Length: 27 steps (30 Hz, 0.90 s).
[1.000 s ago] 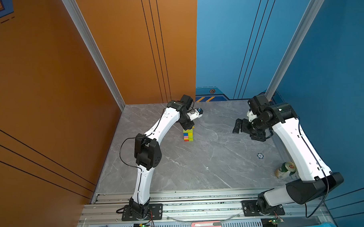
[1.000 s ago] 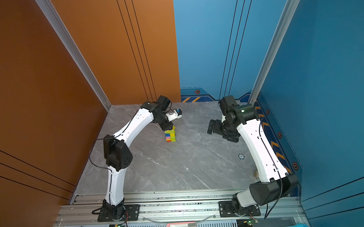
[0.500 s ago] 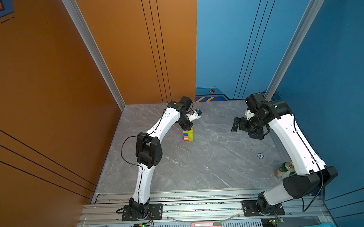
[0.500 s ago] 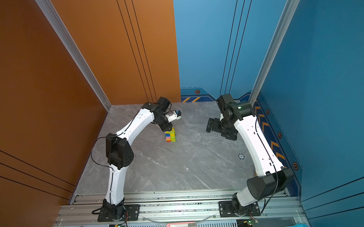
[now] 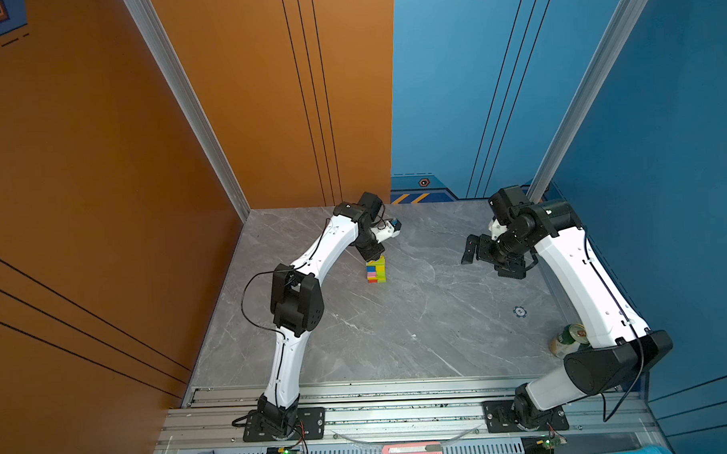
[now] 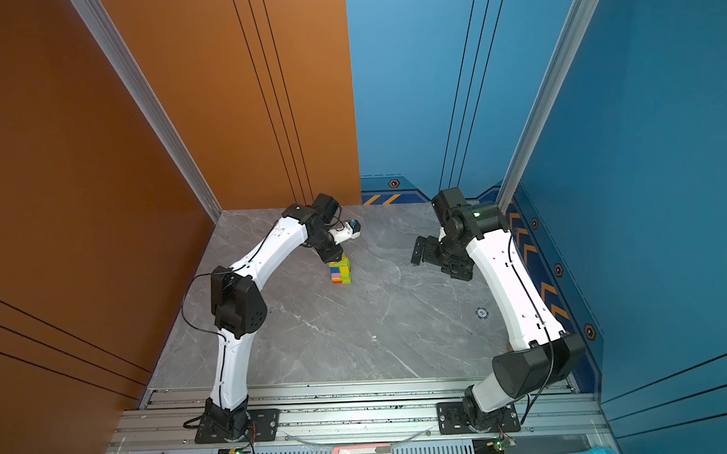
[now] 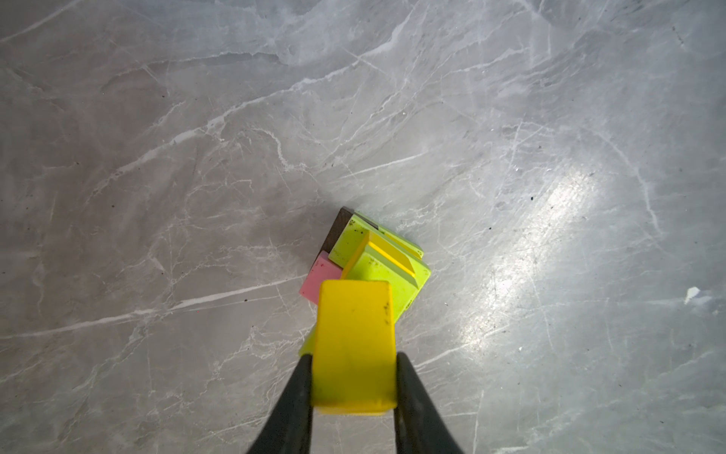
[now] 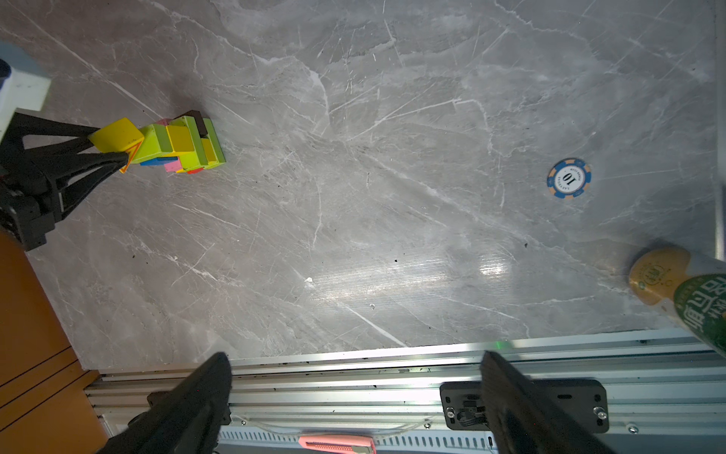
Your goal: Build the wood block tower
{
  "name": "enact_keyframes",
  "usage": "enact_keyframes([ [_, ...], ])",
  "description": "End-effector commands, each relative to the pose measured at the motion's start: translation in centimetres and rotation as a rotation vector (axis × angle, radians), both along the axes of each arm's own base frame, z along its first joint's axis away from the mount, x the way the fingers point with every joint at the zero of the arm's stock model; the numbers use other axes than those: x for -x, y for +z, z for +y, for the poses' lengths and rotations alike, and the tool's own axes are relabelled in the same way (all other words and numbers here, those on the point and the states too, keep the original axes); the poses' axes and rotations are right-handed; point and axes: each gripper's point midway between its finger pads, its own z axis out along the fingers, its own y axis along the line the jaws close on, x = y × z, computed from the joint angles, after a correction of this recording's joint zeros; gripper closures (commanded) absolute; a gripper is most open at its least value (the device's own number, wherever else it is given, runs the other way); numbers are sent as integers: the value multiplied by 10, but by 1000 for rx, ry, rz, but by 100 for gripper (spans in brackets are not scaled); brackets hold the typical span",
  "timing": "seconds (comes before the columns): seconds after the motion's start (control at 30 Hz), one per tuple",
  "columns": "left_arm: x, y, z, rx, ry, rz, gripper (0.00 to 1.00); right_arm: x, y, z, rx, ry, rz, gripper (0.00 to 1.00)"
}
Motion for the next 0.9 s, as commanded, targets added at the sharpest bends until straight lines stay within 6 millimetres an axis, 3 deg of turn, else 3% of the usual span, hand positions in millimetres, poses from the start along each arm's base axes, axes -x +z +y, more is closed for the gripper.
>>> enact_keyframes([
  [0.0, -3, -10, 7, -28, -4, 6, 69, -2, 1, -3, 14, -2, 2, 0],
  [0.87, -4, -15, -6, -29, -21, 6, 66, -3, -2, -5, 13, 6, 12, 0],
])
